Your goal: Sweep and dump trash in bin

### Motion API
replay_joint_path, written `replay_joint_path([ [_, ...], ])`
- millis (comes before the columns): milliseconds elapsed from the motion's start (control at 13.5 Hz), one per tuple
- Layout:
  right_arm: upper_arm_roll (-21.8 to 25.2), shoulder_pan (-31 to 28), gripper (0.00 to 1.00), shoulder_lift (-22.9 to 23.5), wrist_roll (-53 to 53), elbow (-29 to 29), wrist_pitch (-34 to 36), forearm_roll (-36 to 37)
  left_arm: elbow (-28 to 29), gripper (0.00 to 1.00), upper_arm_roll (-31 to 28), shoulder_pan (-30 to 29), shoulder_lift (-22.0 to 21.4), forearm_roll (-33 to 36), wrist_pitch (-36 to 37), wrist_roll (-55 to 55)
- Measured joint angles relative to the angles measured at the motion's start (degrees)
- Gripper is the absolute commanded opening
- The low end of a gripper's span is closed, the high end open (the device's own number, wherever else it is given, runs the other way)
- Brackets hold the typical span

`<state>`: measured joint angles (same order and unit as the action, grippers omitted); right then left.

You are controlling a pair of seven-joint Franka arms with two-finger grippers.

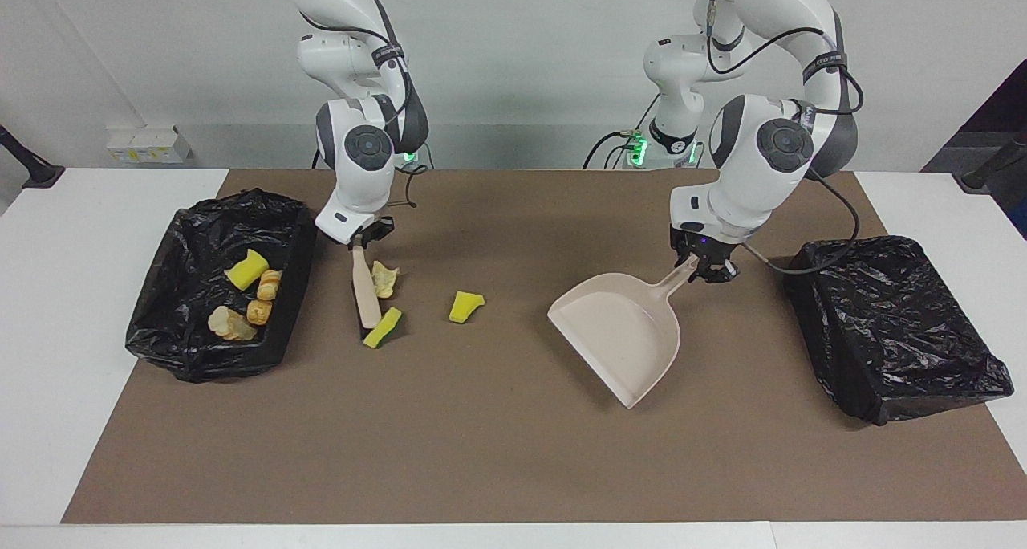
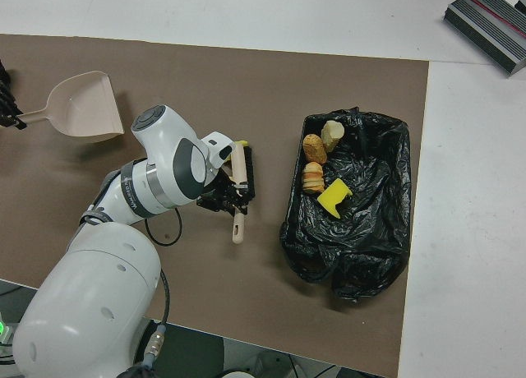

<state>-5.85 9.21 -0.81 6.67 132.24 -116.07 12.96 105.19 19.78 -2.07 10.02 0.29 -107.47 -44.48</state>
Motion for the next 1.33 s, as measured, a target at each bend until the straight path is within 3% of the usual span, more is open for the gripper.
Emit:
replay_joint_path([
  [369, -0.2, 7.0, 0.00, 0.2, 0.3, -0.6, -2.9, -15.1, 3.6, 0.00, 0.7, 9.6, 0.8, 5.9, 0.1, -1.8],
  [517, -0.2, 8.6, 0.00, 0.7, 3.5, -1.5, -3.2, -17.5, 5.0, 0.00, 0.7, 12.5, 0.7, 7.4, -0.3, -1.7],
  [738, 0.0, 9.0, 0.00, 0.3, 12.0, -3.0, -1.3, -17.6, 7.1, 0.00, 0.7, 14.1, 0.6, 7.6, -2.4, -1.7],
  [960, 0.6, 7.9, 0.00, -4.7, 15.2, -4.1, 7.1, -16.3, 8.4, 0.00, 0.7, 14.5, 0.6, 7.6, -4.9, -1.8],
  [1329, 0.7, 6.1, 0.00, -12.0, 16.2, 4.6, 11.0, -10.0, 8.7, 0.00, 0.7, 14.5, 0.4, 7.7, -5.2, -1.8],
])
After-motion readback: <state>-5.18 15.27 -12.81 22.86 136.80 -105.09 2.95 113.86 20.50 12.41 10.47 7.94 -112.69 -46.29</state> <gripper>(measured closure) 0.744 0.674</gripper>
